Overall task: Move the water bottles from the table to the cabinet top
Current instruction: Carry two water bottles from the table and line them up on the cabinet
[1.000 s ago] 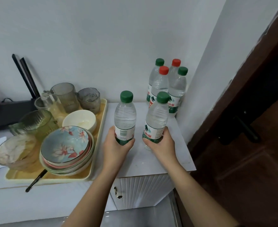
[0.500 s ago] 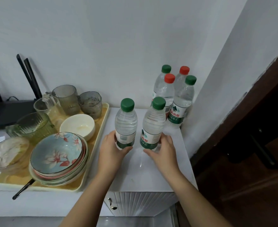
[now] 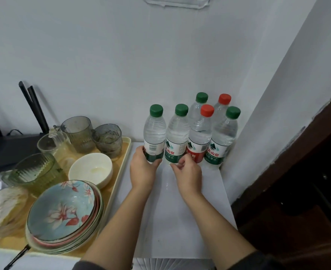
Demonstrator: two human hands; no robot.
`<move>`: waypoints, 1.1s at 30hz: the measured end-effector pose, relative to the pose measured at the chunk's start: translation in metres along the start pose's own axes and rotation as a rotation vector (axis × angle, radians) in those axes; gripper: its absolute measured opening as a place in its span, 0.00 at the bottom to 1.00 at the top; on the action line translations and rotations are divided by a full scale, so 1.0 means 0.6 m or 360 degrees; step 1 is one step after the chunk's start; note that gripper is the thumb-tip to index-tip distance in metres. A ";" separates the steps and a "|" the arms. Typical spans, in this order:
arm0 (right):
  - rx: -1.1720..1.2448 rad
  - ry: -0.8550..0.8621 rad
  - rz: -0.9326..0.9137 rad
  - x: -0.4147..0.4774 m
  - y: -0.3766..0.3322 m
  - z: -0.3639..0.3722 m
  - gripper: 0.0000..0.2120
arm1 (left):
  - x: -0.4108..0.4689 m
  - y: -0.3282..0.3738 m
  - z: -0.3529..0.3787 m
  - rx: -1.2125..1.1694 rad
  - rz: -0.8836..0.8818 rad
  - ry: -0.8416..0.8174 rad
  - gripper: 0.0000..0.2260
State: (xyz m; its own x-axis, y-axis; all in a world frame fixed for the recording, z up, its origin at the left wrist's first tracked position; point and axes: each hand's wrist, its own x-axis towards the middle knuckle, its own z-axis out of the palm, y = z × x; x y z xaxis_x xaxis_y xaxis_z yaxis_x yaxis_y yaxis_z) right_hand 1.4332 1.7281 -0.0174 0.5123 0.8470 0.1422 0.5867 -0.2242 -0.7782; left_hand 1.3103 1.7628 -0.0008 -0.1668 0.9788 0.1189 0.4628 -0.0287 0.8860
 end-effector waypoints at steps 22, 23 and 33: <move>0.0140 0.0119 0.0211 0.073 -0.070 0.067 0.02 | 0.108 0.012 0.036 0.0242 0.0035 -0.0008 0.20; 0.0158 0.0126 0.0215 0.074 -0.070 0.068 0.02 | 0.110 0.011 0.037 0.0242 0.0039 -0.0013 0.20; 0.0167 0.0199 0.0274 0.083 -0.075 0.076 0.10 | 0.112 0.005 0.036 0.0231 0.0019 -0.0051 0.21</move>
State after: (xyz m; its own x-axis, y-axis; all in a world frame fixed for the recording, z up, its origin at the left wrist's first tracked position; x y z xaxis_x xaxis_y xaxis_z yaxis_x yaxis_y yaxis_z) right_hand 1.4034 1.8022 -0.0031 0.6765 0.7329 0.0717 0.4190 -0.3031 -0.8559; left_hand 1.3193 1.8326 -0.0001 -0.1334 0.9846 0.1127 0.5858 -0.0134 0.8103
